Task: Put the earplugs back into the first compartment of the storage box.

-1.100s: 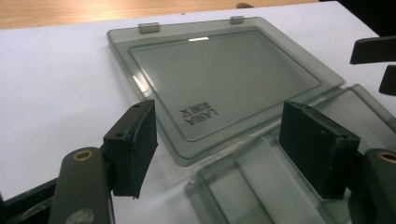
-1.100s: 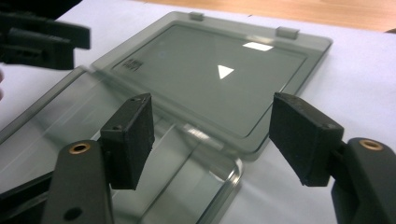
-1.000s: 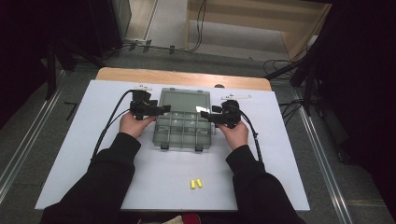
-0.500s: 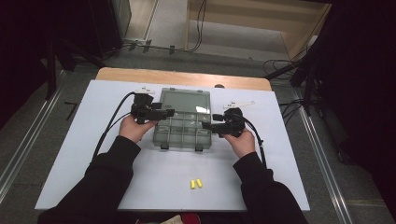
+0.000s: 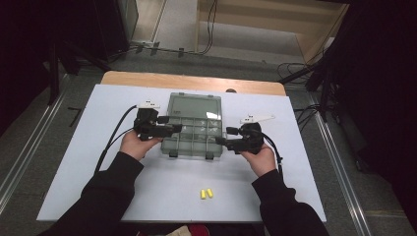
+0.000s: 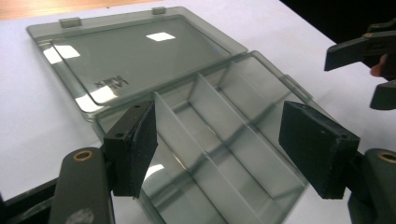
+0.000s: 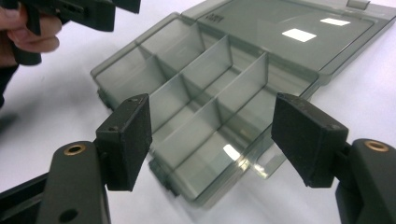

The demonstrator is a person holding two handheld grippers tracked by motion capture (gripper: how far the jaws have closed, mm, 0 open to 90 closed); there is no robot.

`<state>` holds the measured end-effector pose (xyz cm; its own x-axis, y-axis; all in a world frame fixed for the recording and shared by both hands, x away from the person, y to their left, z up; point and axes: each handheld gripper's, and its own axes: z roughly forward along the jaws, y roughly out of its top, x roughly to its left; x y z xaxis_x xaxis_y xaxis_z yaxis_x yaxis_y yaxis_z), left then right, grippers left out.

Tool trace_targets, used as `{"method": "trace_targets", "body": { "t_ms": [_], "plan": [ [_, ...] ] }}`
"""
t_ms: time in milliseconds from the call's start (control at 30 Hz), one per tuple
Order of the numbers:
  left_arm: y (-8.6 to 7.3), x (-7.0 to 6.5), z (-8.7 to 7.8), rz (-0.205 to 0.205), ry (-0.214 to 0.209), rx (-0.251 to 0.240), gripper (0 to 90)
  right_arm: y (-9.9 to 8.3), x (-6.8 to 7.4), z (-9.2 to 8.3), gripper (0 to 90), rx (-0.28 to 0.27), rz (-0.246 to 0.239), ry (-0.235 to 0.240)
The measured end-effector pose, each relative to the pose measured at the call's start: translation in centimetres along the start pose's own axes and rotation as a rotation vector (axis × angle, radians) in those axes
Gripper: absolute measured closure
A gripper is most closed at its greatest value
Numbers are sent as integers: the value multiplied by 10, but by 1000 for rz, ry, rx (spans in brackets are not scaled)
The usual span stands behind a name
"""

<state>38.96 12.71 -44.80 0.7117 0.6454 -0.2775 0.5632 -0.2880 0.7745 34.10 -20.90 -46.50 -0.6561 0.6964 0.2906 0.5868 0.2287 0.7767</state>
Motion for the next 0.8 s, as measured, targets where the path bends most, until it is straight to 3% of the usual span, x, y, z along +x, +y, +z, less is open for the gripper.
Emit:
{"method": "trace_targets", "body": {
  "t_ms": [67, 200, 400, 500, 567, 800],
  "plan": [
    [-2, -3, -2, 19, 5, 9, 280, -3, 4, -3, 275, 5, -10, -6],
    [-7, -6, -6, 18, -3, 7, 280, -10, 6, -10, 275, -21, 11, 10],
    [-15, -15, -14, 66, 5, 32, 280, -25, 10, -14, 275, 1, 4, 19],
    [-22, -18, -18, 58, -7, 31, 280, -31, 15, -15, 275, 4, 13, 26],
    [-25, -19, -21, 55, -13, 34, 280, -34, 19, -14, 275, 14, -7, 29],
    [-38, -24, -25, 75, -36, 54, 280, -39, 25, -12, 275, 42, -26, 32]
  ]
}}
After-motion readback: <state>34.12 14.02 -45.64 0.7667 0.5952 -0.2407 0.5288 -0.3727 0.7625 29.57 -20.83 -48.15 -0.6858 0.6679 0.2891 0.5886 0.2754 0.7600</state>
